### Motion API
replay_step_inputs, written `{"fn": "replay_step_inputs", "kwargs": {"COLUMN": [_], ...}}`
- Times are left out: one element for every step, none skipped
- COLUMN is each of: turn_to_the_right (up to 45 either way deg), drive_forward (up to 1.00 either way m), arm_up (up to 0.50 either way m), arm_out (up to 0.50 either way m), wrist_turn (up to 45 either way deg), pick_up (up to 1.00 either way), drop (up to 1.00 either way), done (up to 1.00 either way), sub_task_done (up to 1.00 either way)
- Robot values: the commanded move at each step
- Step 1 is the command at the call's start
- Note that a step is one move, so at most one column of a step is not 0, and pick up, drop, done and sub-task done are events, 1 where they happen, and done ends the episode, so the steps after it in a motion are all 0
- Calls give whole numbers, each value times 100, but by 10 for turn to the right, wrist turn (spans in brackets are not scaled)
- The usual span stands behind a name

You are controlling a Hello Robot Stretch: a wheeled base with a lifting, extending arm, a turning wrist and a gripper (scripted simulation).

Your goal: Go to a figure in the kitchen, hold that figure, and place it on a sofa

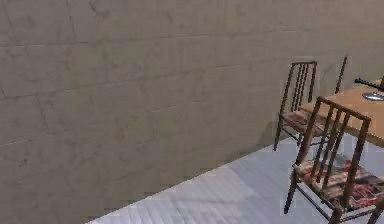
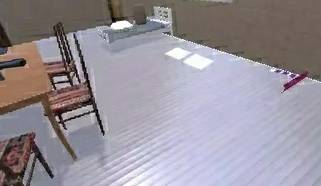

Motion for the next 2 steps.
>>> {"fn": "replay_step_inputs", "kwargs": {"turn_to_the_right": [450,450], "drive_forward": [0,0], "arm_up": [0,0], "arm_out": [0,0], "wrist_turn": [0,0], "pick_up": [0,0], "drop": [0,0], "done": [0,0], "sub_task_done": [0,0]}}
